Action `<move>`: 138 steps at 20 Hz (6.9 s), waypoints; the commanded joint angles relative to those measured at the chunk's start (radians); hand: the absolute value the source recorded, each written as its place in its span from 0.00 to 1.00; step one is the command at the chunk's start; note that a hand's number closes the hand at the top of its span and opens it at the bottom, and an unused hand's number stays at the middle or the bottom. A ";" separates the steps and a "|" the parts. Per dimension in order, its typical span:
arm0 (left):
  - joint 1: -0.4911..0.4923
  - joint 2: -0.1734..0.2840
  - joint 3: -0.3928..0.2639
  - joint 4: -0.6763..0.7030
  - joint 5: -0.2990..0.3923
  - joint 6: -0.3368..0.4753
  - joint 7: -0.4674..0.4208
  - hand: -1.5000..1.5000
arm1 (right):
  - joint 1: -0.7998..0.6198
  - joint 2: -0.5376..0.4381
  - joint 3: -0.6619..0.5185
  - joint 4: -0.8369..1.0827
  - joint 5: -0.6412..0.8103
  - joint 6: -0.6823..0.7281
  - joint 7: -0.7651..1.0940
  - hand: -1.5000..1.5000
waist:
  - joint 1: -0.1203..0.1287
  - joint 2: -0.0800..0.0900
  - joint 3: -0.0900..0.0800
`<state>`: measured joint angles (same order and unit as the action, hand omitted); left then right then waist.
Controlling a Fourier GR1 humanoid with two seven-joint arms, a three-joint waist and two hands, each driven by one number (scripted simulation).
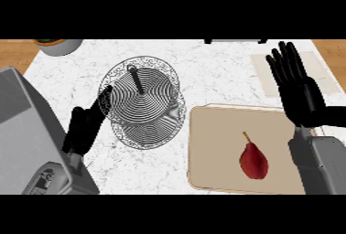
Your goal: Pick the pear from the tray and place it in the tiered basket
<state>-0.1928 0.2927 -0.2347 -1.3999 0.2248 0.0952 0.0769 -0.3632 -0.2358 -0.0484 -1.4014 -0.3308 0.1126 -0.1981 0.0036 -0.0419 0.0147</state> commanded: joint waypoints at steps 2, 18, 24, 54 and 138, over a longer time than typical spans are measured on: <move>0.054 0.014 0.028 -0.007 -0.037 0.068 -0.010 0.50 | 0.045 -0.095 -0.096 -0.083 0.047 -0.111 0.051 1.00 | -0.017 0.034 -0.016; 0.273 -0.041 0.037 -0.083 -0.107 0.237 0.036 0.50 | 0.545 0.070 -0.253 -0.373 0.244 -0.632 0.184 0.00 | -0.044 0.033 -0.021; 0.232 -0.018 0.063 -0.117 -0.108 0.202 0.095 0.50 | 0.725 -0.099 -0.072 -0.456 0.384 -0.465 0.466 0.00 | -0.025 0.045 -0.028; 0.229 -0.124 0.059 -0.113 -0.231 0.142 0.104 0.50 | 0.503 -0.194 0.338 -0.644 1.031 -0.117 1.534 0.00 | 0.040 0.053 -0.019; 0.403 -0.214 0.268 -0.282 -0.313 -0.080 0.132 0.50 | 0.057 0.212 0.607 -0.971 1.369 0.265 1.176 1.00 | -0.031 0.030 -0.020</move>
<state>0.2305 0.1802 0.0471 -1.8168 -0.0099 -0.0761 0.2087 -0.2454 -0.0262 0.5334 -2.2824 1.0108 0.3050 0.9228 -0.0092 -0.0337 0.0636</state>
